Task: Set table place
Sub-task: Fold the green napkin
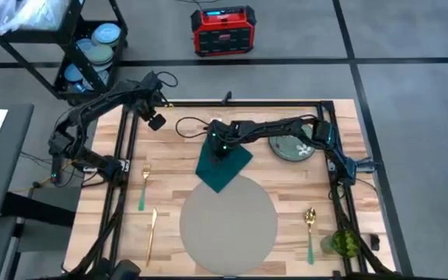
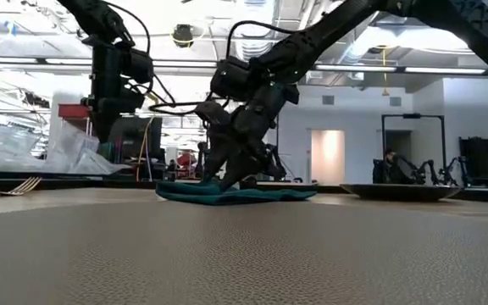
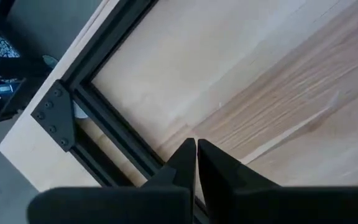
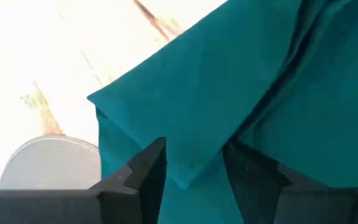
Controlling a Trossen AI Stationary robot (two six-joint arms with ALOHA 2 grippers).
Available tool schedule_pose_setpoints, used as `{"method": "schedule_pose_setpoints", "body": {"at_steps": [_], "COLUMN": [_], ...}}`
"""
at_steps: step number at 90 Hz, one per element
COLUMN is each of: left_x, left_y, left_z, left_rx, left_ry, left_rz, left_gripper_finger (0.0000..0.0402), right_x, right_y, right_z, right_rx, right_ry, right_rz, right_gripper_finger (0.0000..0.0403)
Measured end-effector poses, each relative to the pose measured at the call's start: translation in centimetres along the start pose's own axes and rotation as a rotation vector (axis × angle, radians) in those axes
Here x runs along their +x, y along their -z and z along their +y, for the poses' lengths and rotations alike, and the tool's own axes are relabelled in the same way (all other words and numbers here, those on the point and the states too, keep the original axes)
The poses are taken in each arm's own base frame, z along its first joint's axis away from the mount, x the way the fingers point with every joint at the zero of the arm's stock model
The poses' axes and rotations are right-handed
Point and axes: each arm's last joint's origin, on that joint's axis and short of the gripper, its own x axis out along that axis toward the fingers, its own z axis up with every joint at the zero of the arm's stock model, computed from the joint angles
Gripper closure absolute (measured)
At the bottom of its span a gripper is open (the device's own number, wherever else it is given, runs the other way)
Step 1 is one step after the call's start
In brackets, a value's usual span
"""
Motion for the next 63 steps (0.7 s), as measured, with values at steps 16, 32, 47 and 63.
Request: {"method": "schedule_pose_setpoints", "body": {"at_steps": [16,32,47,63], "left_x": [0.0,0.0,-0.02,-0.03], "left_y": [-0.04,-0.22,-0.47,-0.75], "left_z": [-0.05,-0.09,-0.05,0.01], "left_rx": [0.002,-0.002,-0.006,-0.013], "left_ry": [0.018,0.04,0.035,0.029], "left_rz": [-0.007,-0.028,-0.054,-0.082], "left_gripper_finger": [0.0402,0.0402,0.0402,0.0402], "right_x": [0.42,0.65,0.66,0.63], "right_y": [0.52,0.64,0.58,0.51], "right_z": [-0.56,-0.44,-0.39,-0.53], "right_rx": [0.014,0.006,0.0,-0.04], "right_ry": [0.008,-0.005,-0.008,-0.008], "right_rz": [0.011,-0.005,-0.014,-0.015], "right_gripper_finger": [0.0255,0.0256,0.0277,0.0372]}}
